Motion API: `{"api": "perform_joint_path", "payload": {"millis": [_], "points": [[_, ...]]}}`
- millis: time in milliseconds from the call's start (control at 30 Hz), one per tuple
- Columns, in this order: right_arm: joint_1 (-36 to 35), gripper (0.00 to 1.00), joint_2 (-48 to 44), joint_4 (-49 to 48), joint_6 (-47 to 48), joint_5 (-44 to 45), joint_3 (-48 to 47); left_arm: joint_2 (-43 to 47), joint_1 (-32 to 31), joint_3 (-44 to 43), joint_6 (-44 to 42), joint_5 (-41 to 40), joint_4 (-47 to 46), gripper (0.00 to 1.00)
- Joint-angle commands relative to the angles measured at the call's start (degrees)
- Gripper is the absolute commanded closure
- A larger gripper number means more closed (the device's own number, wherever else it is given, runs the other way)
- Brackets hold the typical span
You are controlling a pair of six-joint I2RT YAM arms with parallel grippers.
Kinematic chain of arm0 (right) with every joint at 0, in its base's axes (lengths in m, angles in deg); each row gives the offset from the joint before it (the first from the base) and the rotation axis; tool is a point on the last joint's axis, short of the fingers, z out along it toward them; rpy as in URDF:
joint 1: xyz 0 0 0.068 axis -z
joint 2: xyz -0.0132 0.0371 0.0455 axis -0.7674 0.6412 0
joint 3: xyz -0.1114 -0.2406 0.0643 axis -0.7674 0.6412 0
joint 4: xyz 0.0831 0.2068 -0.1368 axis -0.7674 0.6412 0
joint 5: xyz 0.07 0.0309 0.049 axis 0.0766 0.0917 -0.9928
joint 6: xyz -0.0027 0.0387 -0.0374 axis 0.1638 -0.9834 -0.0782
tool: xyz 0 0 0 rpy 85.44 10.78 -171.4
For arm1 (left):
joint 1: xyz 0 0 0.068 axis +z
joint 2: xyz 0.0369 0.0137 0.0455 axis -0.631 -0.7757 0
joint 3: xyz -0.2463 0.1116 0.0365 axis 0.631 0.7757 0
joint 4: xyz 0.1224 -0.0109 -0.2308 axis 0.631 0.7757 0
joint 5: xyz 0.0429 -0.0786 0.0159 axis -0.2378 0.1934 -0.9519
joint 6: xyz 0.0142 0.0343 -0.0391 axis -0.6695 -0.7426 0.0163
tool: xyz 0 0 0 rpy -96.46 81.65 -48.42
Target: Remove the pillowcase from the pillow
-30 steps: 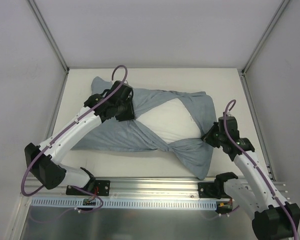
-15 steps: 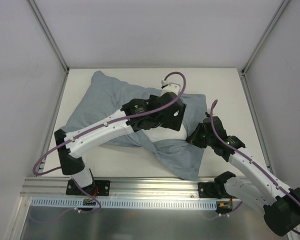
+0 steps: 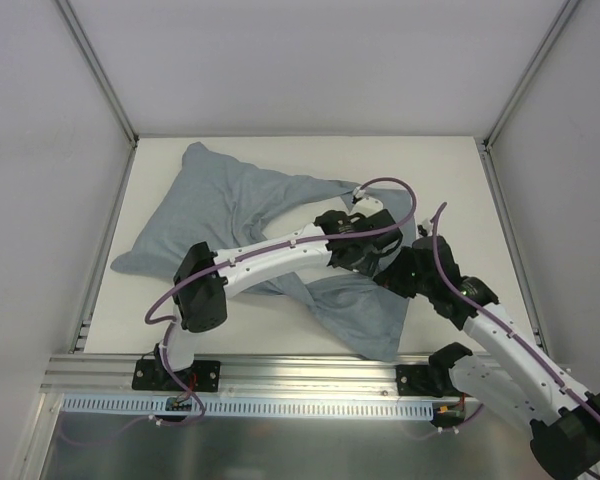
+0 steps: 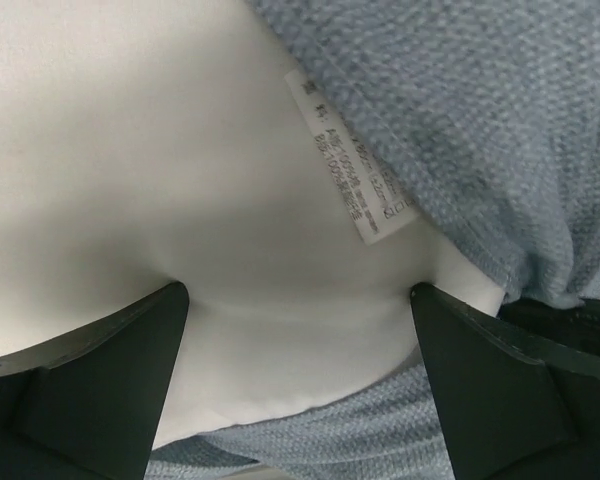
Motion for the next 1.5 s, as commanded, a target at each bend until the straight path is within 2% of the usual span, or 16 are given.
{"api": "perform_joint_path", "payload": {"millis": [0, 33, 133, 167, 200, 233, 367, 533, 600, 733, 867, 1033, 1133, 1300, 1367, 1467], "points": [[-0.21, 0.99, -1.35, 0.52, -1.92, -1.10, 0.88, -3.23, 3.66, 0.62, 5.81, -0.52, 1.26, 0.09], [-0.21, 0.99, -1.61, 0.61, -1.92, -0.92, 1.14, -3.41, 4.18, 0.54, 5.91, 0.62, 1.00, 0.14], [-0.21, 0.99, -3.10, 1.31, -2.01, -0.57, 1.85, -3.94, 4.98, -0.51, 5.30, 1.33, 0.20, 0.50], [-0.21, 0.99, -3.80, 1.40, -2.10, -0.48, 2.02, -4.11, 5.42, -1.04, 5.04, 2.11, 0.20, 0.90], [-0.30, 0.99, -3.98, 1.92, -2.01, -0.31, 2.02, -4.03, 5.86, -1.48, 5.21, 3.69, 0.29, 1.00], [-0.21, 0.99, -4.07, 2.71, -1.92, 0.56, 1.42, -2.89, 6.64, -1.66, 5.47, 8.40, 0.12, 1.00], [-0.21, 0.99, -3.55, 7.37, 0.45, 4.08, -2.10, 4.30, 10.33, 1.75, 7.23, 16.94, -3.04, 1.00], [-0.21, 0.99, -4.16, 10.27, 3.60, 7.33, -7.02, 18.44, 17.10, 12.65, 8.54, 28.38, -12.60, 1.00], [-0.21, 0.99, -2.94, 14.65, 5.01, 9.70, -12.89, 21.27, 19.21, 16.33, 8.99, 33.65, -14.73, 1.00], [0.57, 0.99, 0.57, 18.54, 11.42, 16.55, -24.59, 25.93, 19.66, 18.81, 8.98, 37.09, -15.26, 1.00], [5.74, 0.99, 7.25, 17.49, 14.16, 14.38, -31.37, 30.59, 19.57, 22.85, 10.21, 39.56, -16.58, 1.00], [13.13, 0.99, 16.03, 11.52, 14.16, 8.67, -26.29, 38.15, 19.92, 25.49, 11.53, 38.34, -18.08, 1.00], [13.76, 0.99, 18.25, 10.20, 12.50, 6.99, -20.67, 43.51, 22.80, 28.47, 12.76, 39.03, -19.92, 1.00], [13.85, 0.99, 15.18, 5.88, 10.12, 5.59, -8.45, 50.63, 28.79, 34.11, 13.82, 40.79, -22.47, 1.00], [13.68, 0.99, 13.86, 5.44, 10.03, 4.09, -5.72, 50.64, 29.15, 34.98, 13.91, 41.49, -22.56, 1.00], [12.80, 0.99, 7.03, 5.61, 10.03, 2.59, -4.48, 49.07, 29.15, 37.17, 15.22, 42.64, -23.78, 1.00]]}}
